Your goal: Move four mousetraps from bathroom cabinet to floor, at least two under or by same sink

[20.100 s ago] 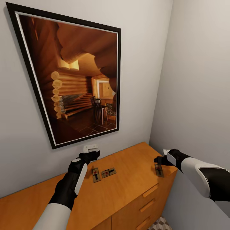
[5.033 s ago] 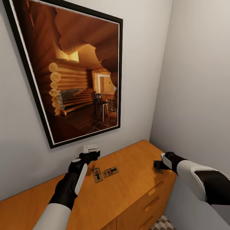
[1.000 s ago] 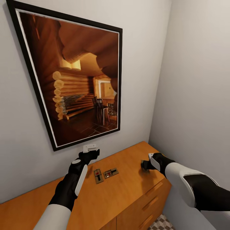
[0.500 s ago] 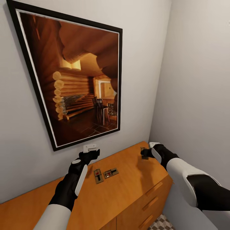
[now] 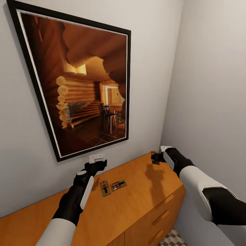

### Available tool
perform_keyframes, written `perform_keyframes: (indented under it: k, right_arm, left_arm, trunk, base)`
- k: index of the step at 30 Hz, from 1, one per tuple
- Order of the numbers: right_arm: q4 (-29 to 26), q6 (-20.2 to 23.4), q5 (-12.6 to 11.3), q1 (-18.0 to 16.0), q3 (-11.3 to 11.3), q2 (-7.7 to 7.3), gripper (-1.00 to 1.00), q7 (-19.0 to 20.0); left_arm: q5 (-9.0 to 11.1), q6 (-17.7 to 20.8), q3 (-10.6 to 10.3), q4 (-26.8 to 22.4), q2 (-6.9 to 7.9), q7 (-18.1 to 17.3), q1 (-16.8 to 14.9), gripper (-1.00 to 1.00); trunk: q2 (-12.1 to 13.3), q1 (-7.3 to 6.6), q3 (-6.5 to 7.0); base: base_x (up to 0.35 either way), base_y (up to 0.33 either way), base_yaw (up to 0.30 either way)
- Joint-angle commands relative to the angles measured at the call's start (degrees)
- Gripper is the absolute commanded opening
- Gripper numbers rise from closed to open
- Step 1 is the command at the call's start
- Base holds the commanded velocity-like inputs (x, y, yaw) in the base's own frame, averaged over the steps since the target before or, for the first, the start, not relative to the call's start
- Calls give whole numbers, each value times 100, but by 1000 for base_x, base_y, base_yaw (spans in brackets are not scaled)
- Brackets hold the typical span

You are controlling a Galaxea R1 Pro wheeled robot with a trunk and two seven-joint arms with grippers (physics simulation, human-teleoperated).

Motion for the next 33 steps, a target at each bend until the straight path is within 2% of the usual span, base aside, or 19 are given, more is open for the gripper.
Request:
perform_keyframes:
  k: [1,3,5,7,8,10,13,16,19,22,23,26,28,33]
  right_arm:
    - [-29,46,-79,0,51,-6,-100,-22]
    - [-65,104,-90,0,133,0,-100,-14]
    - [-87,233,-84,0,400,13,-100,-2]
    - [-159,507,-87,0,963,1,-100,73]
    - [-202,573,-91,0,1069,-8,-100,120]
    - [-491,767,-102,0,1320,-111,-100,458]
    - [-849,848,-107,0,1423,-308,-100,958]
    - [-1086,828,-106,2,1471,-563,-100,1661]
    - [-1167,625,-93,38,1487,-704,-100,2164]
    - [-1219,77,-79,149,1492,-765,-100,2326]
    - [-1242,-297,-71,226,1493,-782,-100,2362]
    - [-1290,-1005,-55,412,1494,-816,-100,2405]
    - [-1310,-1192,-42,489,1500,-825,-100,2415]
    - [-1587,-1344,-25,613,1518,-887,-100,2443]
  left_arm:
    - [30,27,-9,-6,0,39,-2,100]
    - [30,27,-9,-6,0,36,1,100]
    - [30,27,-9,-6,0,35,3,100]
    - [30,27,-9,-6,0,35,0,100]
    - [30,27,-9,-6,0,34,0,100]
    - [30,27,-9,-2,0,34,2,100]
    - [30,27,-9,1,0,34,2,100]
    - [30,27,-9,2,0,35,-1,100]
    - [30,27,-9,2,0,35,3,100]
    - [30,27,-9,2,0,39,3,100]
    - [30,27,-9,2,0,40,1,100]
    - [30,27,-3,4,0,42,0,100]
    - [30,24,-1,22,0,42,1,100]
    - [30,6,-14,156,0,43,2,100]
  trunk:
    - [-4,2,-3]
    - [-4,2,-3]
    - [-4,2,-3]
    - [-4,2,-3]
    - [-4,2,-3]
    - [-4,2,-3]
    - [-4,2,-3]
    - [-4,2,-3]
    - [-4,2,-3]
    - [-4,2,-3]
    - [-4,2,-3]
    - [-4,2,-3]
    - [-4,2,-3]
    - [-4,2,-3]
  base:
    - [0,0,0]
    - [0,0,0]
    - [0,0,0]
    - [0,0,0]
    - [0,0,0]
    - [0,0,0]
    - [0,0,0]
    - [0,0,0]
    - [0,0,0]
    - [0,0,0]
    - [0,0,0]
    - [0,0,0]
    - [0,0,0]
    - [0,0,0]
